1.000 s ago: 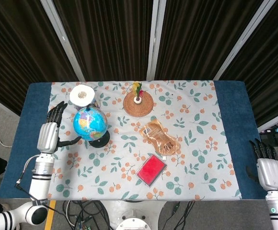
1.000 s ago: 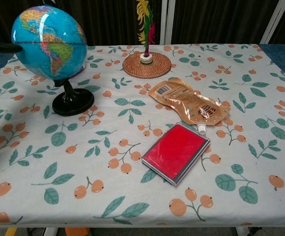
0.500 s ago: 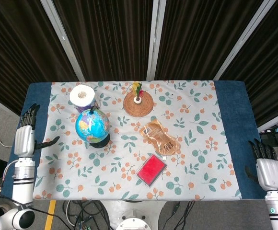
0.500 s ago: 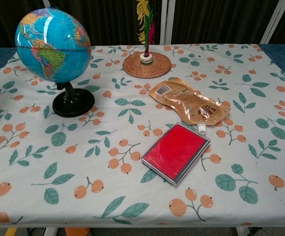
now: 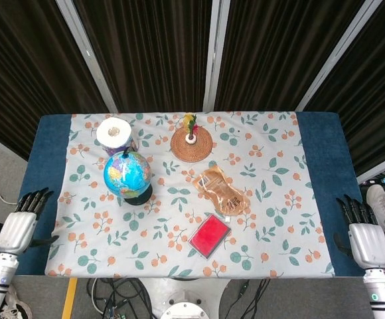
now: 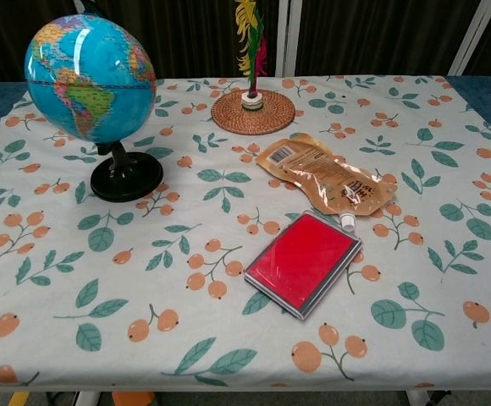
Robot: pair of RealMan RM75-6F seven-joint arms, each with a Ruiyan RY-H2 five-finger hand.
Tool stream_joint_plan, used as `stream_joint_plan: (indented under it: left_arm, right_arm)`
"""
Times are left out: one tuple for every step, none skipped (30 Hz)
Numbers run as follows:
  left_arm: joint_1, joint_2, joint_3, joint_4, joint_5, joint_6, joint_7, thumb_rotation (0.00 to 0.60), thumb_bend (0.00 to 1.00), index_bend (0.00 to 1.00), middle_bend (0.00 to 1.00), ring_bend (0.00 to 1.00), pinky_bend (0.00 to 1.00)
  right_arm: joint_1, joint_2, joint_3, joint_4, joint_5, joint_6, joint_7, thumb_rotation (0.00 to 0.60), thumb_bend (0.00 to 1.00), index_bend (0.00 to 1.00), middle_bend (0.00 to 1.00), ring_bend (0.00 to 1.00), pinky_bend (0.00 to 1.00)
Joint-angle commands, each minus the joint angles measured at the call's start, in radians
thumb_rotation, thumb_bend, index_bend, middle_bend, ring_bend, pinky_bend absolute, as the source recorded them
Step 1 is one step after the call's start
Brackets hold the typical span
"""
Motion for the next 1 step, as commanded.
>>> stream_joint_plan:
  left_arm:
    - [0.021, 0.014, 0.019, 0.009, 0.028, 0.007, 0.027, 0.600, 0.06, 0.03, 0.00, 0.00, 0.00]
  right_arm:
    - [0.004, -0.010, -0.006, -0.004, -0.004, -0.008, -0.013, 0.600, 0.32, 0.00, 0.00, 0.00, 0.00]
